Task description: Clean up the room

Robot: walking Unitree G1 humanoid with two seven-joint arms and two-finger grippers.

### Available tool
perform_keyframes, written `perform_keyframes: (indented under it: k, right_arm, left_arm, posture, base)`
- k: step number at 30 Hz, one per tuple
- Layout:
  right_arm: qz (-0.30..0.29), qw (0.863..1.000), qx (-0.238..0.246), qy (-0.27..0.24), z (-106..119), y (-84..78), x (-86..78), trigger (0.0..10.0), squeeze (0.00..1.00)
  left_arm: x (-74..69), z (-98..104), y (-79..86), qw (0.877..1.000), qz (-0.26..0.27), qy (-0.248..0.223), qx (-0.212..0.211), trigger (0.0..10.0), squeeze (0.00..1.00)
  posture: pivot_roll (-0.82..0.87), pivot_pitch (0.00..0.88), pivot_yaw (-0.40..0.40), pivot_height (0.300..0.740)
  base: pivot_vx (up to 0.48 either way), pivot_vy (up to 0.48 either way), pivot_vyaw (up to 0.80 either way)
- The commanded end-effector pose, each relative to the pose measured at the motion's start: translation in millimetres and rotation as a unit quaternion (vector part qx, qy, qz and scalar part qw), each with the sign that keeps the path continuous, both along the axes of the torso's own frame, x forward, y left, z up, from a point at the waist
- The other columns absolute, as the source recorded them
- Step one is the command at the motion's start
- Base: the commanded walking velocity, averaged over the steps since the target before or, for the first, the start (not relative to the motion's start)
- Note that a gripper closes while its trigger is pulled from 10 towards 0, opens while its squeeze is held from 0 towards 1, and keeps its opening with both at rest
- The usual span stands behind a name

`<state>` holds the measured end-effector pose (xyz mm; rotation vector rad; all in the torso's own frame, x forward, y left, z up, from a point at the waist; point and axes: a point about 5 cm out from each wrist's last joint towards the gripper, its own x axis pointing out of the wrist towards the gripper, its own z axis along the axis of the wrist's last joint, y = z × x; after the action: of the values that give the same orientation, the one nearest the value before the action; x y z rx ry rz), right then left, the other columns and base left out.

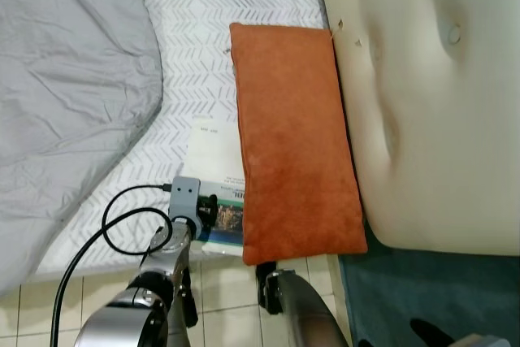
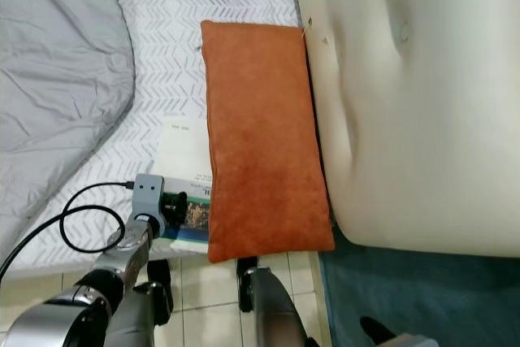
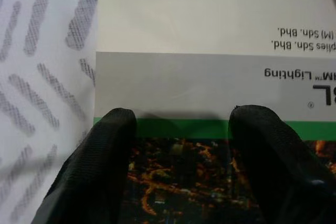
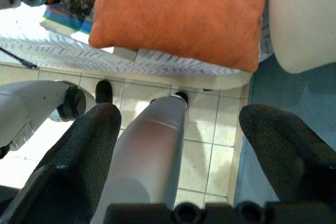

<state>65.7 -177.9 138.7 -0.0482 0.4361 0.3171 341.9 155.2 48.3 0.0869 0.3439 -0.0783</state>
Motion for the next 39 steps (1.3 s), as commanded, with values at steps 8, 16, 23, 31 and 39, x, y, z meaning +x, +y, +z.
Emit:
perform_keyframes:
  k: [8, 16, 23, 31, 39]
  right_arm:
    - [-0.001, 0.999, -0.01, 0.036, -2, -2.5, -11.8, 10.0, 0.0]
    - [0.002, 0.999, -0.013, 0.038, -7, -4.3, -11.2, 10.0, 0.0]
    - [0.006, 0.999, -0.01, 0.039, -10, -4.3, -10.4, 10.0, 0.0]
    - [0.004, 1.0, -0.006, 0.031, -11, -3.9, -7.0, 10.0, 0.0]
    - [0.001, 1.0, -0.001, 0.028, -12, -1.1, -7.8, 10.0, 0.0]
  left_arm:
    - [-31.9, -34, 54.7, 0.985, 0.149, 0.081, 0.018, 10.0, 0.0]
    - [-62.3, -55, 71.7, 0.977, 0.201, 0.075, 0.013, 10.0, 0.0]
    - [-72.2, -54, 58.6, 0.978, 0.209, 0.005, -0.019, 10.0, 0.0]
    - [-44.8, 16, 4.8, 0.978, 0.1, -0.179, -0.036, 10.0, 0.0]
    - [-8.5, 32, -12.2, 0.985, 0.035, -0.164, -0.049, 10.0, 0.0]
  posture:
    - [-0.42, 0.661, -0.136, 0.74]
    - [-0.39, 0.655, -0.123, 0.74]
    - [-0.37, 0.65, -0.115, 0.74]
    - [-0.35, 0.645, -0.101, 0.74]
    - [-0.36, 0.639, -0.087, 0.74]
  base:
    - [0.0, 0.0, 0.0]
    - [0.0, 0.0, 0.0]
    - [0.0, 0.0, 0.0]
    - [0.0, 0.0, 0.0]
    - [0.0, 0.0, 0.0]
